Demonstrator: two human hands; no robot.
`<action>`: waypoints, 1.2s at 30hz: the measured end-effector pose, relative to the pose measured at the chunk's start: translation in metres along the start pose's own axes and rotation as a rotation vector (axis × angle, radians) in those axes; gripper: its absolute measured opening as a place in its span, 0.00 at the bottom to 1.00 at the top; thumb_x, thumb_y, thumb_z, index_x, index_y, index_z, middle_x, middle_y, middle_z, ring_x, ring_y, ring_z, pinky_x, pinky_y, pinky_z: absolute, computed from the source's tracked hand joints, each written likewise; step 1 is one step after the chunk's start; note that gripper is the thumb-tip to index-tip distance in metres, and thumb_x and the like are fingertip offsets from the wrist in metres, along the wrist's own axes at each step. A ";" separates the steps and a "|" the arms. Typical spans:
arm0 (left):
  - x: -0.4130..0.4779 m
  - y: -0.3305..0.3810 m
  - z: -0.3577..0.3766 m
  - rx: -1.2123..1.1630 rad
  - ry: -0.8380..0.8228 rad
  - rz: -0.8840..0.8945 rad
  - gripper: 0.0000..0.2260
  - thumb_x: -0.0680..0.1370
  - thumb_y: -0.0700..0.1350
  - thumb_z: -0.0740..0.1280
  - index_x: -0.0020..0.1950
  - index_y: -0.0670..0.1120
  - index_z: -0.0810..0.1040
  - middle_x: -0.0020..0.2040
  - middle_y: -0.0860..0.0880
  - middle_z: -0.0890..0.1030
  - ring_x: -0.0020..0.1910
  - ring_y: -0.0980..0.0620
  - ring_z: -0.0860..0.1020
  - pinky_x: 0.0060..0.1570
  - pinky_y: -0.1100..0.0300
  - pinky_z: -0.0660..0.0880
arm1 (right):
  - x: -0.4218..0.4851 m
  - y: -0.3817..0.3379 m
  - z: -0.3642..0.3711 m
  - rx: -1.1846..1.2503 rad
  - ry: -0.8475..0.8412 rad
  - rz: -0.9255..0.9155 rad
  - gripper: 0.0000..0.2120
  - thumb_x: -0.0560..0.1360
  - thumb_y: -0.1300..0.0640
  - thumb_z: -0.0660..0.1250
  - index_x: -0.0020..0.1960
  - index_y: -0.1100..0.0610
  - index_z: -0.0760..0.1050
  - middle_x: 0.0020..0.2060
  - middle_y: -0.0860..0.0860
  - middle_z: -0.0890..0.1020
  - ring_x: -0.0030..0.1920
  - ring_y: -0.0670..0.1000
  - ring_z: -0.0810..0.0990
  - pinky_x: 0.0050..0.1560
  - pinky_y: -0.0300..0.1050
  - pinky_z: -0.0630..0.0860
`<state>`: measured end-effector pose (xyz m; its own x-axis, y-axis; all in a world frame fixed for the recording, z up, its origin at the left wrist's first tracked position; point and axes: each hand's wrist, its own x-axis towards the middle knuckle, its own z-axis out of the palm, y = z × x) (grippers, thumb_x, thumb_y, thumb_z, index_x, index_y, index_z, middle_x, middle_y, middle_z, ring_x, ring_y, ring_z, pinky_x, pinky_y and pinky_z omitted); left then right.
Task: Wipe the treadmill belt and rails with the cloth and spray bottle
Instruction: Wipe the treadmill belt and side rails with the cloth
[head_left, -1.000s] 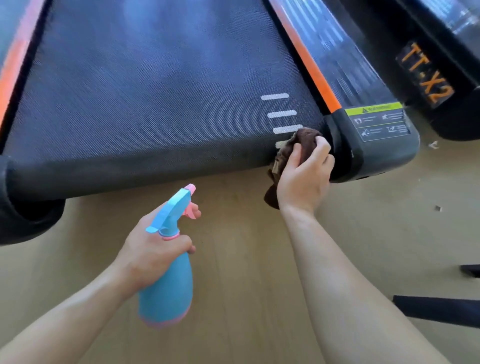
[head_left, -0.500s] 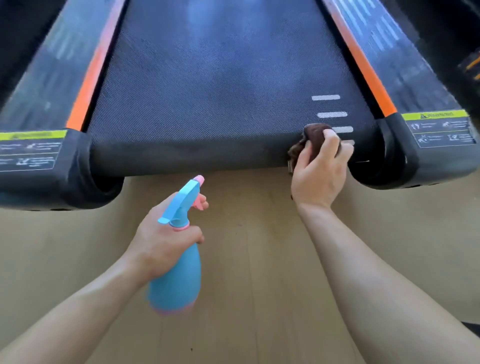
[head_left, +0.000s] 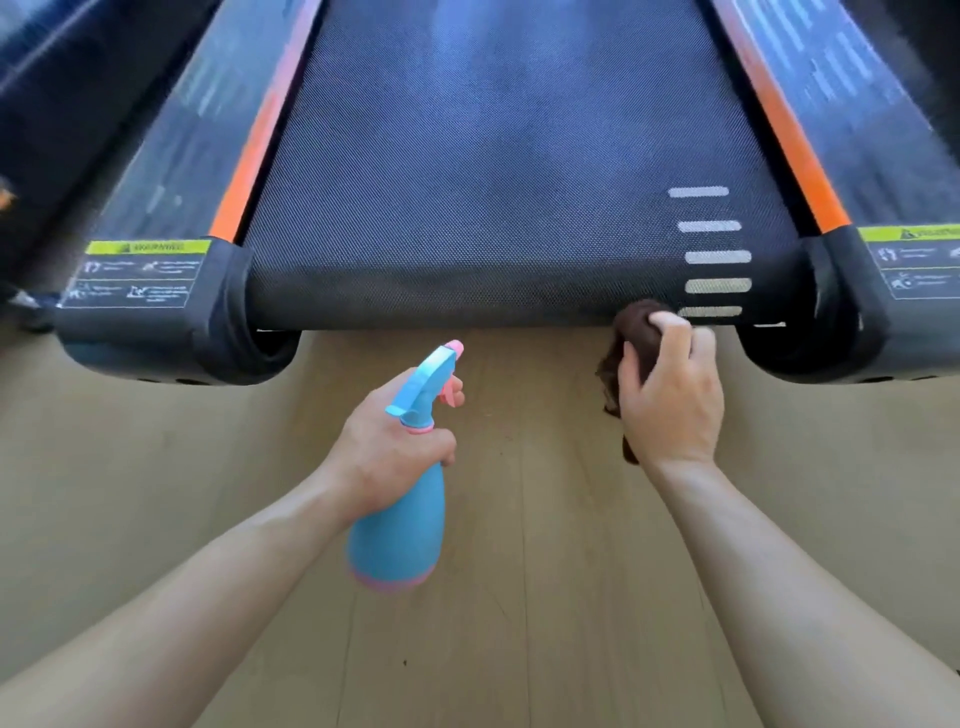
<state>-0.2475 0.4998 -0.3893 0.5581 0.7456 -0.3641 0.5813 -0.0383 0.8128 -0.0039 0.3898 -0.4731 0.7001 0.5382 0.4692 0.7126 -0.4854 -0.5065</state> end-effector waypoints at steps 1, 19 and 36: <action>0.000 0.000 0.003 0.007 -0.010 0.005 0.24 0.64 0.43 0.69 0.58 0.59 0.79 0.56 0.61 0.82 0.51 0.46 0.78 0.52 0.55 0.77 | -0.010 0.000 -0.002 0.015 -0.029 0.019 0.16 0.77 0.56 0.69 0.64 0.58 0.72 0.51 0.59 0.73 0.45 0.63 0.76 0.37 0.49 0.73; -0.003 -0.015 0.015 0.021 -0.078 0.045 0.23 0.65 0.43 0.69 0.59 0.58 0.79 0.55 0.60 0.82 0.51 0.57 0.79 0.51 0.63 0.78 | -0.001 -0.018 -0.016 0.158 0.061 0.030 0.18 0.80 0.56 0.67 0.67 0.62 0.72 0.54 0.61 0.74 0.54 0.55 0.71 0.54 0.39 0.66; -0.004 -0.050 -0.046 -0.068 0.096 0.035 0.22 0.63 0.44 0.69 0.57 0.53 0.80 0.56 0.61 0.82 0.51 0.51 0.80 0.53 0.56 0.75 | 0.039 -0.046 0.040 -0.265 0.176 -0.806 0.15 0.77 0.60 0.69 0.63 0.51 0.77 0.47 0.58 0.72 0.40 0.59 0.73 0.38 0.55 0.71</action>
<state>-0.3064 0.5295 -0.4078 0.5162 0.8051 -0.2922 0.5194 -0.0230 0.8542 -0.0112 0.4613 -0.4605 -0.0420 0.6836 0.7286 0.9661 -0.1582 0.2041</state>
